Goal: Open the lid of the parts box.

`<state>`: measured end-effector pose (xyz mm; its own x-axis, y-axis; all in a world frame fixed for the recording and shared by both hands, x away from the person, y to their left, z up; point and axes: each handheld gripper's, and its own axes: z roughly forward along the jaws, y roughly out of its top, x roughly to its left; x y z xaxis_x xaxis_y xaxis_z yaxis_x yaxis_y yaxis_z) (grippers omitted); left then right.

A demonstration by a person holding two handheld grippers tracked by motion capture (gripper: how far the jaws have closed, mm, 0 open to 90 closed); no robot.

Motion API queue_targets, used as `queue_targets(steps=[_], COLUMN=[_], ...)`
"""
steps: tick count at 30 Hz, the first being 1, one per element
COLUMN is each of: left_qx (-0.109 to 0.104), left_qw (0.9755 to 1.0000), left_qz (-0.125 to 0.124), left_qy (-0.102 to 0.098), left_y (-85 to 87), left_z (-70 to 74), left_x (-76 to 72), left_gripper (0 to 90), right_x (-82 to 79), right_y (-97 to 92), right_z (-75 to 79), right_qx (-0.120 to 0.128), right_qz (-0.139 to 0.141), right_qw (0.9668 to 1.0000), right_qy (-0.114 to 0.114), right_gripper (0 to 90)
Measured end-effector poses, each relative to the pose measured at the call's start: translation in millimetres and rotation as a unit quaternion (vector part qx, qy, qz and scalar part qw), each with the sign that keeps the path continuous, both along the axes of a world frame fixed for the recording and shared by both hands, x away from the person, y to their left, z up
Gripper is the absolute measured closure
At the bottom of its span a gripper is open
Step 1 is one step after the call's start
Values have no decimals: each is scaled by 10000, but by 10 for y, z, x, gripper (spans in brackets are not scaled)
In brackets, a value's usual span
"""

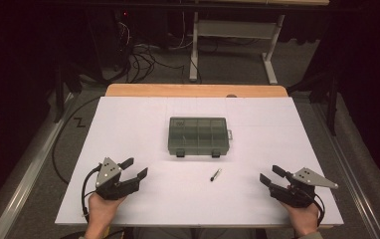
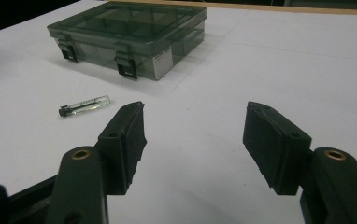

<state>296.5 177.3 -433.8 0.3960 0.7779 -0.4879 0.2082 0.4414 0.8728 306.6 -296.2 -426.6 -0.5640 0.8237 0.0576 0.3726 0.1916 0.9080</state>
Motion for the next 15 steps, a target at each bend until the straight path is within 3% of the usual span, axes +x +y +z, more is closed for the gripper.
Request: queue_targets(steps=[15], left_qx=[45], left_qw=[10000], left_qz=[-14], left_qy=[37], left_y=[-49], left_z=[-31], left_x=[83], left_gripper=[387], right_x=[103], right_y=[62], right_z=[-6], right_qx=[35], right_qz=[45], right_qw=[10000], right_qy=[3], right_gripper=[406])
